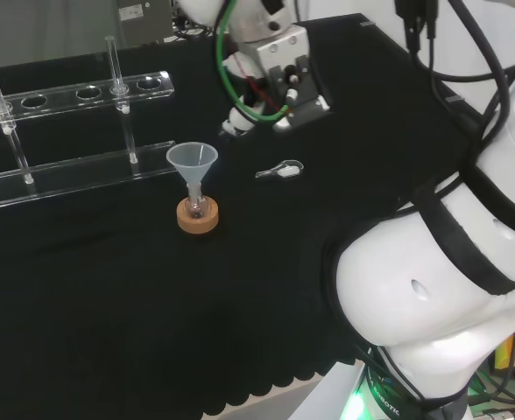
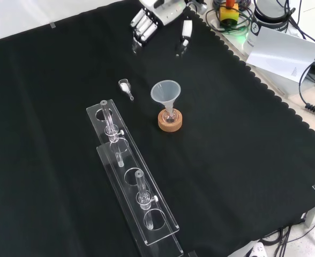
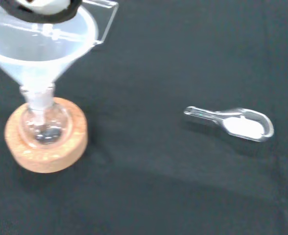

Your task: Pick up the weighing funnel.

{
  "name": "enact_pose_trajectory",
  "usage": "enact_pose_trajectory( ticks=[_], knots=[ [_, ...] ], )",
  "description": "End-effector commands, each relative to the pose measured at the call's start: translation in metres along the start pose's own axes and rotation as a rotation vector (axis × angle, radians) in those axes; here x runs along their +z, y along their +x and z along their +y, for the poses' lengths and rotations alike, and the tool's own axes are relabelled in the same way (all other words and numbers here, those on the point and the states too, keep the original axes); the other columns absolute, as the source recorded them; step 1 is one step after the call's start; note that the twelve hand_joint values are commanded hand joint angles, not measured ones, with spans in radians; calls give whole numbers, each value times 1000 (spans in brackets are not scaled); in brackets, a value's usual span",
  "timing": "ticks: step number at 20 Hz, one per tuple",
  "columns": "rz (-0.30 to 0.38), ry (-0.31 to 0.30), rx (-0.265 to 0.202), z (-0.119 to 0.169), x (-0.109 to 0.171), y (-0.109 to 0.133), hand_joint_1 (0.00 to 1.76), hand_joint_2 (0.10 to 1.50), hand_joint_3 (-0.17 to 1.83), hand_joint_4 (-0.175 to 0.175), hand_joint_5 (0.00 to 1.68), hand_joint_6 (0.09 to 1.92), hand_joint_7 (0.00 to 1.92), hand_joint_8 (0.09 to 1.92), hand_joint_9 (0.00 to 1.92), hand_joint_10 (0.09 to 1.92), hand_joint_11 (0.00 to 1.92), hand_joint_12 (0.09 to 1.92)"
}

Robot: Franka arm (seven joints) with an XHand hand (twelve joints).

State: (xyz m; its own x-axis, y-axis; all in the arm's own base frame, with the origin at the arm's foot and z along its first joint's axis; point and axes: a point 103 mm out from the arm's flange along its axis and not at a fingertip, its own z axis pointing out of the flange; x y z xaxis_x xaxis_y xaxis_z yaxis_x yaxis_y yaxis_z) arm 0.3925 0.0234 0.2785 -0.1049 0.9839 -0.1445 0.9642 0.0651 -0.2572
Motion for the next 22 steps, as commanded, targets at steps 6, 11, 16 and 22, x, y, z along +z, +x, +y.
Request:
enact_pose_trajectory(
  ticks=[6,11,16,22],
  knots=[
    [59,-8,65,9,32,-61,743,704,430,-61,362,87,374,672,501,634,350,1326],
    [80,17,71,30,51,-77,753,699,458,-60,442,87,461,674,591,600,406,1304],
    [94,54,72,55,74,-90,769,697,472,-59,481,87,504,674,639,579,435,1292],
    [92,78,75,83,98,-105,783,693,476,-57,490,87,481,660,628,558,435,1285]
  ],
)
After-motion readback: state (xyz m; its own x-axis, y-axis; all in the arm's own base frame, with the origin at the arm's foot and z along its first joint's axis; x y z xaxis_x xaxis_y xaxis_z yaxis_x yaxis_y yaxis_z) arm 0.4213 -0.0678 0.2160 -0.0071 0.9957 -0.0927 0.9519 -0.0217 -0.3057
